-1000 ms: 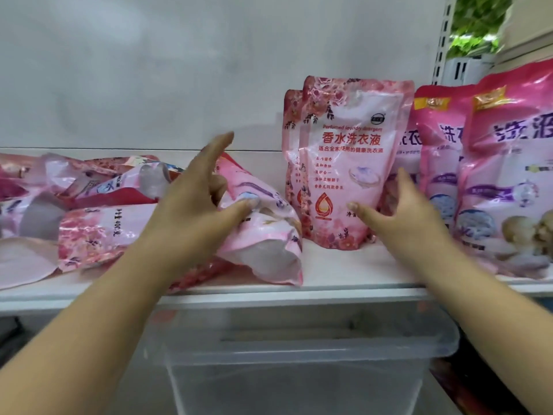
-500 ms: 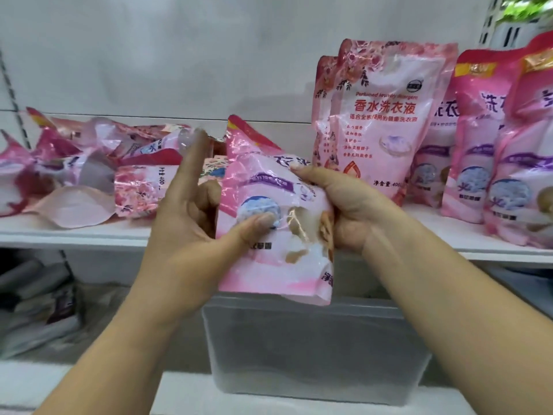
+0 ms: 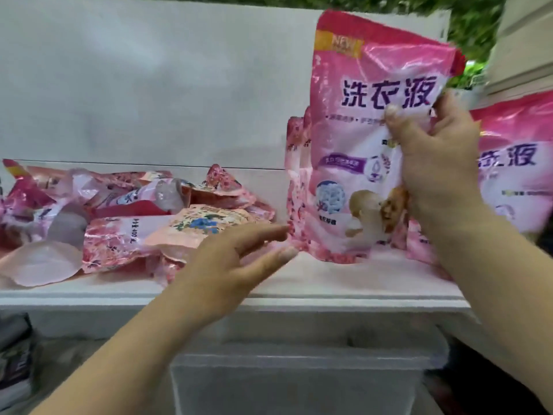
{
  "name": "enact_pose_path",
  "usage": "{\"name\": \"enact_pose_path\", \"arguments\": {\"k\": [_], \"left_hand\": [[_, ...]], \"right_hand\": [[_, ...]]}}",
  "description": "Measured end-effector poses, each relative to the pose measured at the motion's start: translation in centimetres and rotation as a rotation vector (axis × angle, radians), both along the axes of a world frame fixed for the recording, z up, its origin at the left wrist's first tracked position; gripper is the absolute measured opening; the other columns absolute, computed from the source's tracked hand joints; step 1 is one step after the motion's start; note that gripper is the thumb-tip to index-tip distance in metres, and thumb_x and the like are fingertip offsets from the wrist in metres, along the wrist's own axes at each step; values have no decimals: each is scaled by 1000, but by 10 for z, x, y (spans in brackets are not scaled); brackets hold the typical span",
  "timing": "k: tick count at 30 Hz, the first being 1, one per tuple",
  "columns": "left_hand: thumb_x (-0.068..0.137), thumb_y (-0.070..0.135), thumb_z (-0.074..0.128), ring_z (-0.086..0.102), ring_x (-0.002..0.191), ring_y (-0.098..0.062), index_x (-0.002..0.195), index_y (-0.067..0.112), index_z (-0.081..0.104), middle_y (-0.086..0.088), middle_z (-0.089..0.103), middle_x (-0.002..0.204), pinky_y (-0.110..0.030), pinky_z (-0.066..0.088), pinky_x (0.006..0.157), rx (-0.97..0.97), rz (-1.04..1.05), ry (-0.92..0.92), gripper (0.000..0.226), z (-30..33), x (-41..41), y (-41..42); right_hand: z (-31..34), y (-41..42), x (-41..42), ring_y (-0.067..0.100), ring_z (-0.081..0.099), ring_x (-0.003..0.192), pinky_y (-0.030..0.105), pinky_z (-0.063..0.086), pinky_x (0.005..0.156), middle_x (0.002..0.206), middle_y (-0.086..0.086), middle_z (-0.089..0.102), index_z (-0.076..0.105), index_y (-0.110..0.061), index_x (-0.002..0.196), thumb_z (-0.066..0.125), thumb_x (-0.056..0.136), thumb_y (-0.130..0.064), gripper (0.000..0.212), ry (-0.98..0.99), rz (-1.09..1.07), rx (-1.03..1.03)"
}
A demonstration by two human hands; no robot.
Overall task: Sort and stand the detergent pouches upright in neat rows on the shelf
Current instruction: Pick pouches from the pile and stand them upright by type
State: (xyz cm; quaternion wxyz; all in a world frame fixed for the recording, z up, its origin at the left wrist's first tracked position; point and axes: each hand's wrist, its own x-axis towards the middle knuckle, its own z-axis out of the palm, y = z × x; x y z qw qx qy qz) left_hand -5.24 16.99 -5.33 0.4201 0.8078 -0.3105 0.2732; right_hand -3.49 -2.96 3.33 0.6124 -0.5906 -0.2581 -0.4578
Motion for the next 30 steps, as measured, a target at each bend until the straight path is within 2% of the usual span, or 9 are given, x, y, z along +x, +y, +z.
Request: {"name": "enact_pose_path", "arguments": {"k": [3,6,9,13,17,20,24,28,30], "left_hand": [[62,79,22,39,116,11,120,35,54,29,48,124,-11,24,99,500,118,-86,79,-16,10,-16],[53,86,-13,49,115,-8,120,30,45,14,51,124,-30,41,93,800,286,-226,105,-32,17,-22],[68,78,-4,61,100,-9,114,30,54,14,60,112,-28,53,70,745,297,-297,88,-33,19,-23],[88,67,7,67,64,-5,87,29,69,16,70,81,-17,44,36,683,364,-413,72,-39,23,-20],[88,68,9,67,64,-2,88,34,70,20,70,83,-16,45,36,646,376,-428,71,-43,23,-21],[87,68,8,67,63,-1,87,34,71,21,70,82,-16,45,36,630,405,-474,71,-44,23,-22],[88,66,6,65,58,0,86,35,71,22,69,76,-14,41,36,651,459,-508,73,-40,22,-25],[81,69,18,63,50,-6,74,31,70,16,67,64,-19,40,30,636,442,-504,65,-39,22,-26],[80,67,22,66,69,-9,89,29,68,12,69,81,-23,43,41,652,386,-402,60,-32,13,-29]], "right_hand": [[-25,-9,24,-5,47,57,10,45,60,66,-12,50,52,-23,89,58,89,-10,14,160,-49,11],[-48,-9,34,7,56,76,19,50,71,80,-8,58,56,-24,92,60,87,-18,8,309,49,59],[-52,-13,38,12,58,88,29,46,85,92,-7,62,57,-17,104,68,73,-41,40,436,94,-23],[-65,-25,38,18,54,69,33,49,70,68,-6,58,53,-20,78,84,42,-52,57,615,184,-165],[-77,-34,33,5,63,72,14,50,56,82,-8,65,53,-21,96,90,42,-26,66,663,347,-327],[-81,-35,37,13,66,82,28,53,76,86,-4,69,55,-26,91,79,39,-25,57,628,336,-197],[-74,-34,34,13,66,74,32,54,75,68,-6,71,55,-21,89,73,46,-15,47,660,368,-170],[-74,-25,19,15,58,103,29,47,91,117,1,62,44,-20,121,74,55,-28,73,624,187,-297],[-79,-21,10,14,47,120,30,36,104,136,-1,46,22,-22,142,73,63,-38,95,650,-31,-394]]}}
